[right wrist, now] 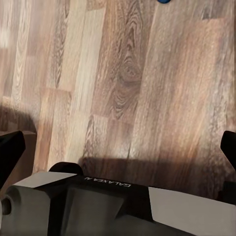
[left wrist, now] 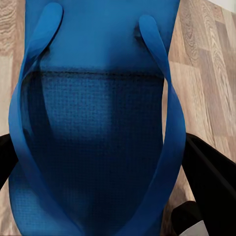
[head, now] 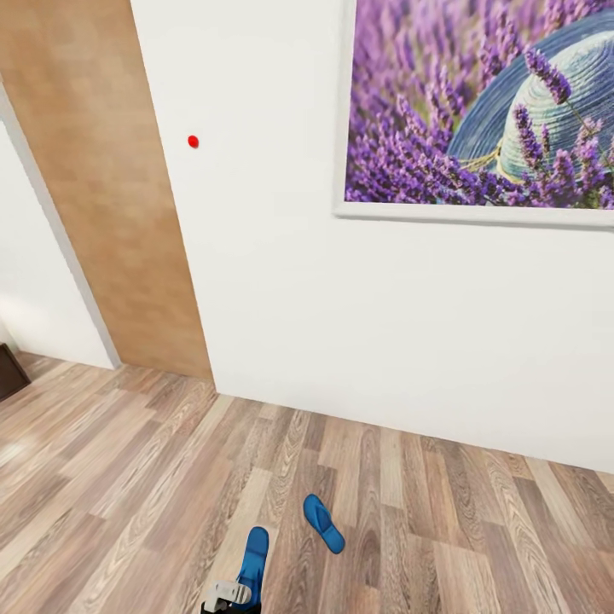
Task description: In the bedroom, move the book from the bed onto either nightstand, and place the two sandals side by side next to the bed.
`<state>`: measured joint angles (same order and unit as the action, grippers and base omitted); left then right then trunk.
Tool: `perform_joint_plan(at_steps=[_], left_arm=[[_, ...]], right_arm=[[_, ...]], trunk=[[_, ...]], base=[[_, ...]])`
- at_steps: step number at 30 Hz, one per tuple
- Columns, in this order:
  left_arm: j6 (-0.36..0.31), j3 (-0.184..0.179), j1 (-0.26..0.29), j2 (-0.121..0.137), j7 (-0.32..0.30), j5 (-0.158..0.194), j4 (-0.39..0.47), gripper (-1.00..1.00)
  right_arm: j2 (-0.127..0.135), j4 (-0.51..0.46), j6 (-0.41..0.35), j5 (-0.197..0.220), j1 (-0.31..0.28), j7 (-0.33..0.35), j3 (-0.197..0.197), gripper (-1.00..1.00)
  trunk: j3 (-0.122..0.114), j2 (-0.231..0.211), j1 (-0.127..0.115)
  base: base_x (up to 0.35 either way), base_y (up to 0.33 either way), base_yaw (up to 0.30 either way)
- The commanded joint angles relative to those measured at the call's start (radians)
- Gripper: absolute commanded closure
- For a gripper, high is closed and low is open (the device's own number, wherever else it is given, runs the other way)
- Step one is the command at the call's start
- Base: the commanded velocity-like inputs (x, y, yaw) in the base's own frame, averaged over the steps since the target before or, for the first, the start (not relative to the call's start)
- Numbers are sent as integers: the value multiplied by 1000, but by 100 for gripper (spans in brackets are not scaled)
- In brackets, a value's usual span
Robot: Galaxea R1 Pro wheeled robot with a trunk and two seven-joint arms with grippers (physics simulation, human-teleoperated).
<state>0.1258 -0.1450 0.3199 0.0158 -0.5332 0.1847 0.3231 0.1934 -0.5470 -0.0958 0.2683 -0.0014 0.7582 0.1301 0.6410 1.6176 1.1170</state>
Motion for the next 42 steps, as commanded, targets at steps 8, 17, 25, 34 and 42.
perform_joint_plan(at_steps=[8, 17, 25, 34, 42], left_arm=[[5, -7, 1, 1, -1, 9, -1, 100], [3, -8, 1, 1, -1, 9, -1, 100], [3, -8, 1, 1, -1, 9, -1, 100], [3, -7, 1, 1, -1, 9, -1, 100], [3, -7, 1, 1, -1, 10, -1, 100]], right_arm=[[0, -1, -10, 9, 0, 4, 2, -100], [0, -1, -10, 9, 0, 4, 2, -100], [0, -1, -10, 9, 0, 4, 2, -100], [0, -1, -10, 9, 0, 6, 2, -100], [0, -1, -10, 9, 0, 6, 2, -100]], trunk=[[1, 0, 0], [1, 0, 0], [1, 0, 0], [1, 0, 0], [1, 0, 0]], base=[[44, 0, -16], [280, 27, 0], [321, 1, 0], [298, 20, 0], [287, 105, 0]])
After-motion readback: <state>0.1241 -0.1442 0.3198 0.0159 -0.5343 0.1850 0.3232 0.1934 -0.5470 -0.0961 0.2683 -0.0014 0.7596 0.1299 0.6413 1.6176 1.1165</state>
